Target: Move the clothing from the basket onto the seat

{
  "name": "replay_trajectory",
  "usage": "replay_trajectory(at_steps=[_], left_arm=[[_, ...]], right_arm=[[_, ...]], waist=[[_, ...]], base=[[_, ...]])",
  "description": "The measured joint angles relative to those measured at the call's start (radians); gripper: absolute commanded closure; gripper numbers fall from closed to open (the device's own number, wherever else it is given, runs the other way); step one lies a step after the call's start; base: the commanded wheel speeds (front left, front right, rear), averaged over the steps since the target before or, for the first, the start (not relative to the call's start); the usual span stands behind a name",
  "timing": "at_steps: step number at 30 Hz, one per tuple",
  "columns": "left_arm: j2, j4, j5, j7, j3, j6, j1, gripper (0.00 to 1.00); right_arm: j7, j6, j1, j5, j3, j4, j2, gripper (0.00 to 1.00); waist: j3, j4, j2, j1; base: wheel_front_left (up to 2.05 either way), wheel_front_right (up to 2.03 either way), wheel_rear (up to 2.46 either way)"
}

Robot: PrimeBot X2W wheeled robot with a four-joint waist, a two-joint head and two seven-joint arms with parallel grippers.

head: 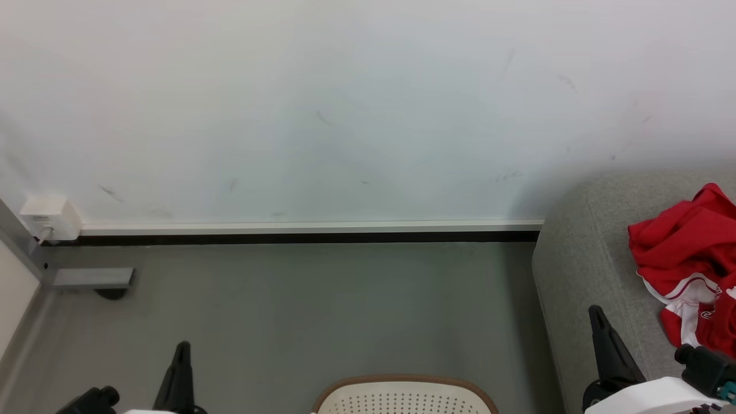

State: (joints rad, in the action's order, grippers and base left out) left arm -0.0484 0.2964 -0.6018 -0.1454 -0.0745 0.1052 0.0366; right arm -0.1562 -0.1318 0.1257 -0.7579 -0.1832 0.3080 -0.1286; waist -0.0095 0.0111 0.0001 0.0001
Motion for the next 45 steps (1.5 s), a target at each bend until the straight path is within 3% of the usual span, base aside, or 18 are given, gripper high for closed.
replay_trajectory(at_steps=[21,45], left_arm=[[0.000,-0.013,-0.298,0.075,-0.012,0.005,0.019,1.00],[0.000,-0.027,-0.558,0.145,-0.021,0.012,0.037,1.00]], right_arm=[[0.073,0.000,-0.004,-0.253,0.078,-0.018,0.015,1.00],[0.139,0.000,-0.006,-0.484,0.154,-0.035,0.035,1.00]], waist=[[0.003,-0.002,0.0000,0.0001],[0.006,-0.005,0.0000,0.0001]], base=[[0.00,0.00,0.00],[0.00,0.00,0.00]])
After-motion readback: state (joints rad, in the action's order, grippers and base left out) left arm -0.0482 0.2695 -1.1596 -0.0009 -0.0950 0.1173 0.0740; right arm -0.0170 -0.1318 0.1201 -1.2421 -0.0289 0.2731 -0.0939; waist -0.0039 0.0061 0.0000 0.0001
